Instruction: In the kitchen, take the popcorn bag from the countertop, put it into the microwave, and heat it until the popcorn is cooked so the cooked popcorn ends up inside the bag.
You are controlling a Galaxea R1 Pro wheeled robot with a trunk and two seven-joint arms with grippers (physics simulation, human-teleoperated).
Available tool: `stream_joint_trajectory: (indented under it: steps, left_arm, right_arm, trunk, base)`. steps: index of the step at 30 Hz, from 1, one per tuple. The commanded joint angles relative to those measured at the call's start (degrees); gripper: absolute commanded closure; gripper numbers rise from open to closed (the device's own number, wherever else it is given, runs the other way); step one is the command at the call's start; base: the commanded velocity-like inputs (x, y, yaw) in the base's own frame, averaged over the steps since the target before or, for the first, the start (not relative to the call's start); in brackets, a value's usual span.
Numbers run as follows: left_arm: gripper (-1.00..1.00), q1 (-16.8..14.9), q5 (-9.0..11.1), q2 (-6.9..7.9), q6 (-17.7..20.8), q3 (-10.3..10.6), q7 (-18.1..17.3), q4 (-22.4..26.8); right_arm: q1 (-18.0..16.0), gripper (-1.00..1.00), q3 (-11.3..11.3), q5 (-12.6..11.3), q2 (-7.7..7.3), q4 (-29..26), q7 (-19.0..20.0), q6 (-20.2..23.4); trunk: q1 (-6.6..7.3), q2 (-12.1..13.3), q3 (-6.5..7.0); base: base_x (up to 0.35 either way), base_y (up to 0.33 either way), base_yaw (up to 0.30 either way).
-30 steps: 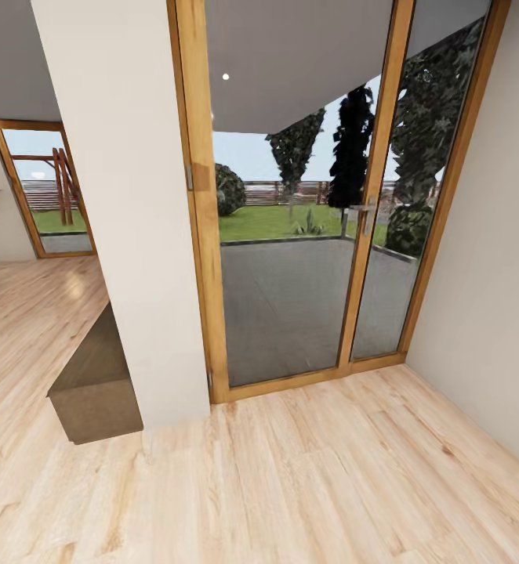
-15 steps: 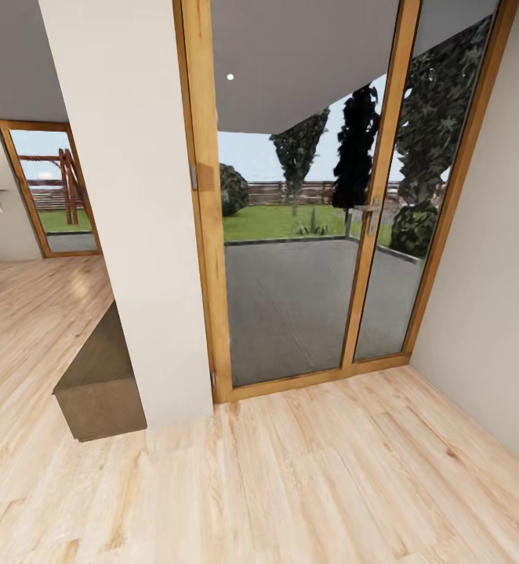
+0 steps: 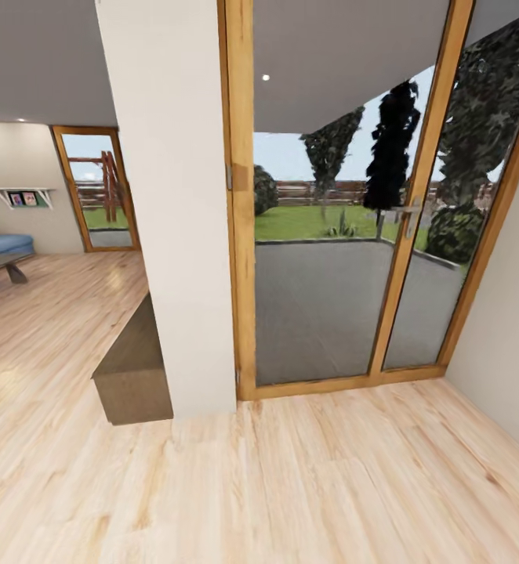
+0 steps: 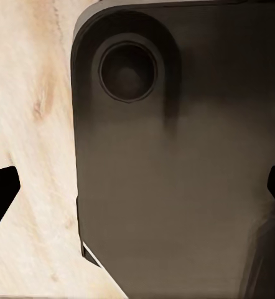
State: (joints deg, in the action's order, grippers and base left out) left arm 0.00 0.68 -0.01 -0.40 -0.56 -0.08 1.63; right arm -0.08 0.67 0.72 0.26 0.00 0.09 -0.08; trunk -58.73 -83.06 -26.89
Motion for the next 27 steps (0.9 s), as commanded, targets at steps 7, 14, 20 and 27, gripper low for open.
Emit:
stream_joint_trajectory:
  steps: [7, 14, 20, 27]
  left_arm:
    - [-1.0, 0.0, -0.1, 0.13, 0.0, 0.2, 0.0, 0.0]
    - [-1.0, 0.0, -0.5, 0.84, -0.1, 0.6, 0.0, 0.4]
    - [-1.0, 0.0, -0.5, 0.88, -0.1, 0.6, 0.0, 0.4]
    - [-1.0, 0.0, -0.5, 0.89, -0.1, 0.6, 0.0, 0.4]
  right_arm:
    - [0.0, -1.0, -0.1, 0.0, 0.0, 0.0, -0.1, -0.1]
    - [0.0, -1.0, -0.4, 0.0, 0.0, 0.0, -0.3, -2.4]
    - [0.0, -1.0, -0.2, -0.3, 0.0, 0.0, -0.4, -4.5]
    - [0.0, -1.0, -0.2, -0.3, 0.0, 0.0, -0.4, -4.6]
  trunk:
    - [0.0, 0.0, -0.04]
    - [0.0, 0.0, -0.04]
    - [0.0, 0.0, -0.04]
    - [0.0, 0.0, -0.04]
  base:
    - [0.0, 0.0, 0.269]
    - [0.0, 0.0, 0.271]
    - [0.0, 0.0, 0.272]
    - [0.0, 0.0, 0.274]
